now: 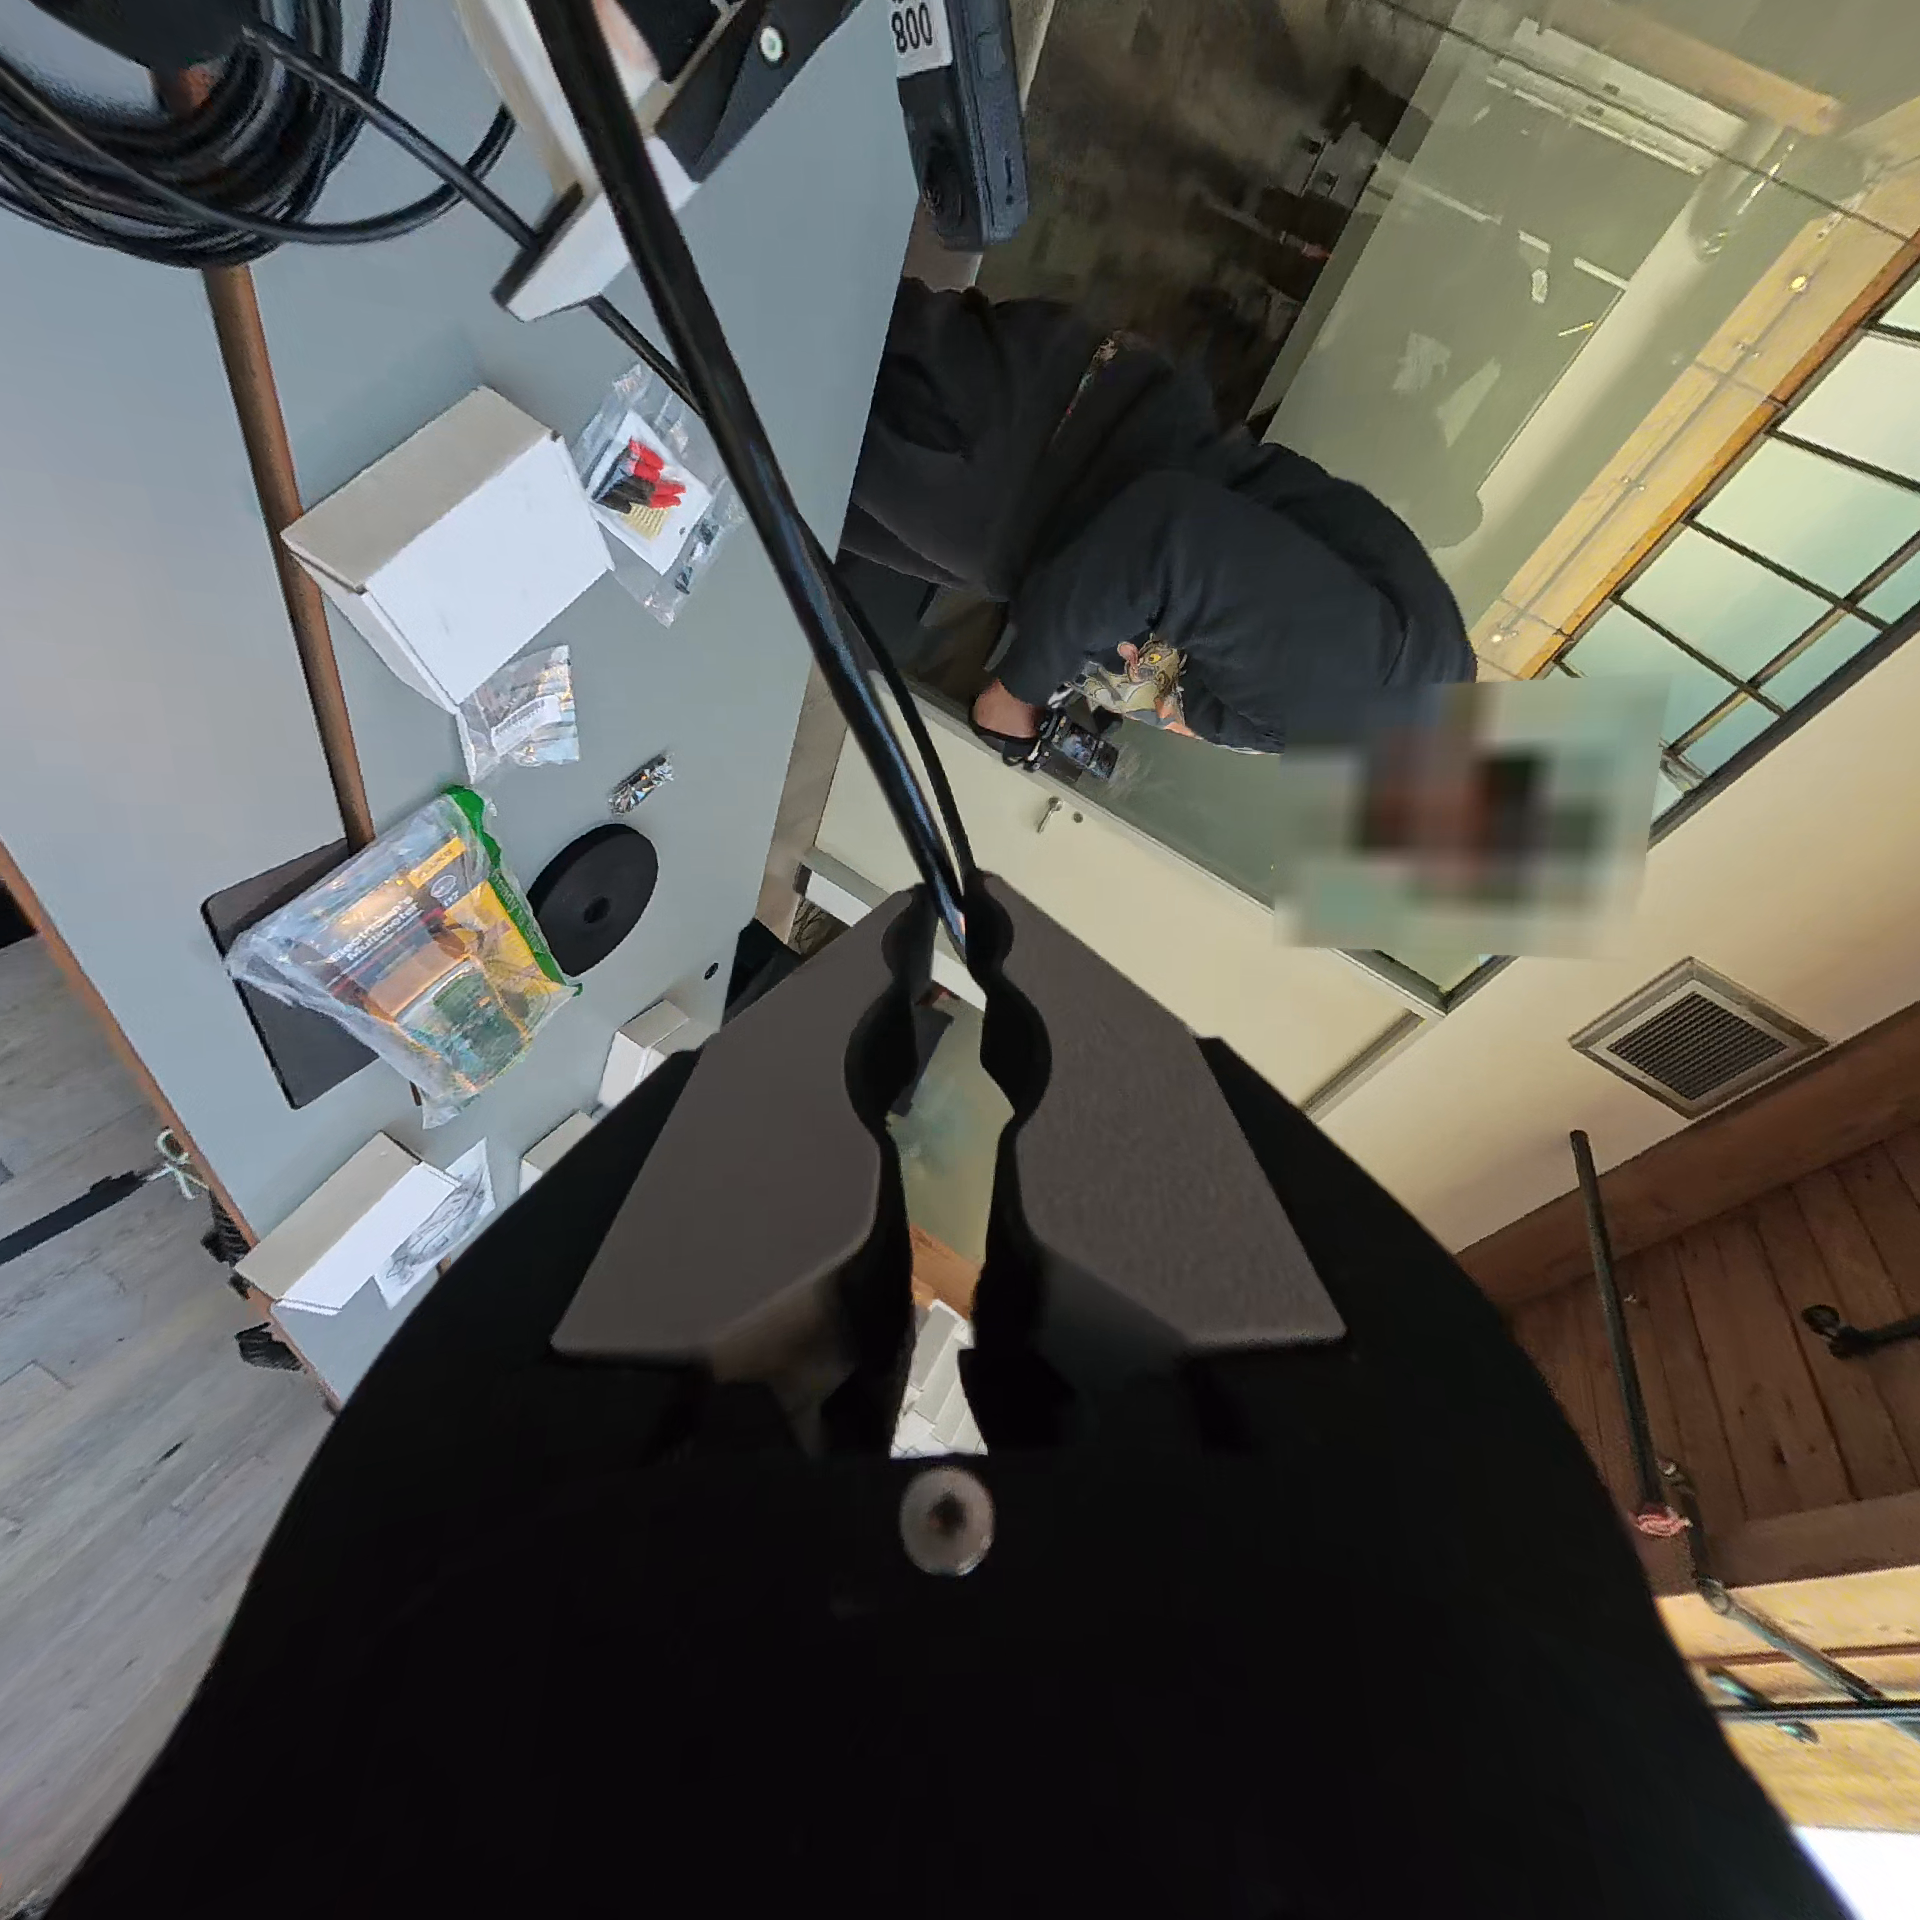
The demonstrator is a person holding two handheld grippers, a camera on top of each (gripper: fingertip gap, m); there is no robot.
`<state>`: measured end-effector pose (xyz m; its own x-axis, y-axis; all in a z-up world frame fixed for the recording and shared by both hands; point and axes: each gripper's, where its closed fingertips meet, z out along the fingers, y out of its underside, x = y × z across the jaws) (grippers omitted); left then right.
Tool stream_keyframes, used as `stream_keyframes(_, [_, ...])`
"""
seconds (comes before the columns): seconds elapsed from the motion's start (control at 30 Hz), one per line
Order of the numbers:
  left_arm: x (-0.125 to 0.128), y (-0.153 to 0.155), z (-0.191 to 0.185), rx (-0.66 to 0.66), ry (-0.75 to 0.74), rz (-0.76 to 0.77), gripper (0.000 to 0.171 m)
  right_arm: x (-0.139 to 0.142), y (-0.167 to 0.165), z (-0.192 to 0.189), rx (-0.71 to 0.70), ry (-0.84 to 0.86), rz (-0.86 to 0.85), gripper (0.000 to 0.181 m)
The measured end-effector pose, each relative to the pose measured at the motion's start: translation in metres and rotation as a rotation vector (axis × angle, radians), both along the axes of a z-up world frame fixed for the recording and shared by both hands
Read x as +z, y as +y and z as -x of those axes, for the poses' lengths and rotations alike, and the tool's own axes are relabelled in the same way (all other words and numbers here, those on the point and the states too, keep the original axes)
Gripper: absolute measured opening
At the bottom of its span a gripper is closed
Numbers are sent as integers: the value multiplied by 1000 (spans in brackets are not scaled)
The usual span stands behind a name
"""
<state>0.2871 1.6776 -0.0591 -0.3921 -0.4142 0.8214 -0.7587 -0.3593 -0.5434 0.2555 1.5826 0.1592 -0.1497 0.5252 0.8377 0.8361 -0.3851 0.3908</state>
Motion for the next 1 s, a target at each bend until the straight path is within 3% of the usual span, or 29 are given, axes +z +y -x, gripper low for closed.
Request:
stream_keyframes(0.1, [-3, -20, -8, -116, 6, -49, 2, -12, -26, -17, -38, 15, 14, 2])
stream_keyframes(0.2, [0, -21, -24, -124, 0, -118, 2, -26, -51, -36, -63, 30, 20, 2])
stream_keyframes(0.37, [16, 12, -37, -34, 8, -258, 2, -58, -82, -79, -118, 62, 63, 3])
stream_keyframes(0.47, [13, 49, -24, -11, 95, -478, 2, -82, -81, -105, -99, 92, 90, 4])
stream_keyframes(0.6, [22, 86, 9, -6, 272, -651, 1, -129, -48, -151, -38, 80, 122, 4])
stream_keyframes(0.77, [25, 126, 43, 141, 399, -719, 1, -180, 35, -196, -14, 162, 98, 7])
stream_keyframes(0.87, [4, 147, 67, 243, 498, -689, 1, -213, 90, -220, -92, 170, 137, 0])
stream_keyframes(0.93, [-17, 159, 84, 319, 563, -642, 1, -239, 119, -242, -223, 180, 167, 0])
stream_keyframes(1.0, [-38, 165, 96, 400, 620, -550, 2, -268, 144, -245, -278, 285, 184, 0])
